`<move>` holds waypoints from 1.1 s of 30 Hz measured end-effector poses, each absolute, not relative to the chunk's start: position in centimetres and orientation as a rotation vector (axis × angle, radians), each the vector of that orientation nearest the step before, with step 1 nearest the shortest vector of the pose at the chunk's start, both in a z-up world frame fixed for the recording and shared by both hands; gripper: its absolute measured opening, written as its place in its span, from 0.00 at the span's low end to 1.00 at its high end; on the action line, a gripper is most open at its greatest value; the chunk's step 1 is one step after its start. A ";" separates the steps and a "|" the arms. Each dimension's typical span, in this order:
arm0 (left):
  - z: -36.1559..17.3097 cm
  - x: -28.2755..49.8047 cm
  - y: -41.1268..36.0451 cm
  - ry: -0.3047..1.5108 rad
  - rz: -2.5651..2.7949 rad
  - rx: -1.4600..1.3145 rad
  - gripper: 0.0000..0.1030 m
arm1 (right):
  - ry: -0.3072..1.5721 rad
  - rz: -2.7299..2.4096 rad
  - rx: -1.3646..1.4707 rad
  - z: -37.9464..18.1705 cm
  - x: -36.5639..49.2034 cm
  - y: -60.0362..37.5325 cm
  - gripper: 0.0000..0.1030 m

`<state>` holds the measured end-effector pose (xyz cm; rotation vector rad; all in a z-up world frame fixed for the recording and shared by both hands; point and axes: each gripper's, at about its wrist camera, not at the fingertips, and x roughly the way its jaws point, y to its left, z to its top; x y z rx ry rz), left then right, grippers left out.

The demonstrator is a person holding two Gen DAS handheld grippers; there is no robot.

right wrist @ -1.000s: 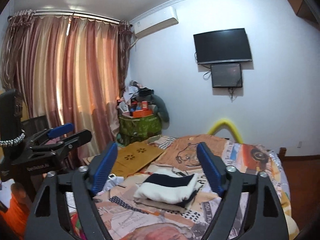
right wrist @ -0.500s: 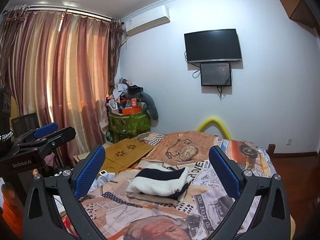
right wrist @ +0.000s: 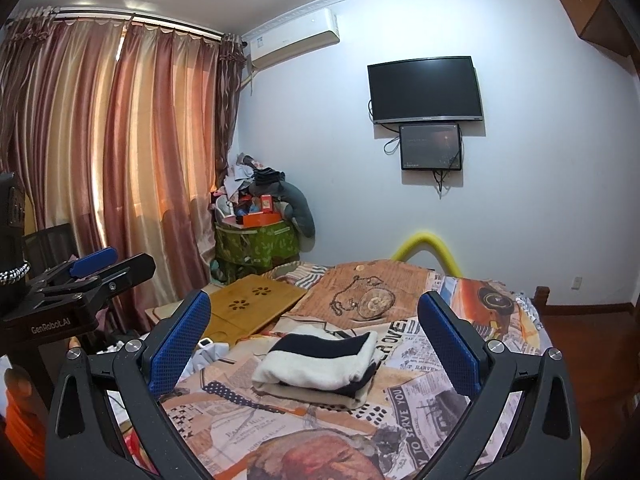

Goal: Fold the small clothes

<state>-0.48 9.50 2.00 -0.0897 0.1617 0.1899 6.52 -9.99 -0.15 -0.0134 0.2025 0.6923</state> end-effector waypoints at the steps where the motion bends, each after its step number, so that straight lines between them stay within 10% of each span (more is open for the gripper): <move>1: 2.0 -0.4 9.5 0.162 0.191 -0.089 1.00 | 0.204 0.693 -0.014 -0.1 6.6 -10.0 1.00; 33: 1.3 -0.4 9.3 0.189 0.145 -0.103 1.00 | 0.214 0.685 -0.005 0.2 6.6 -10.2 1.00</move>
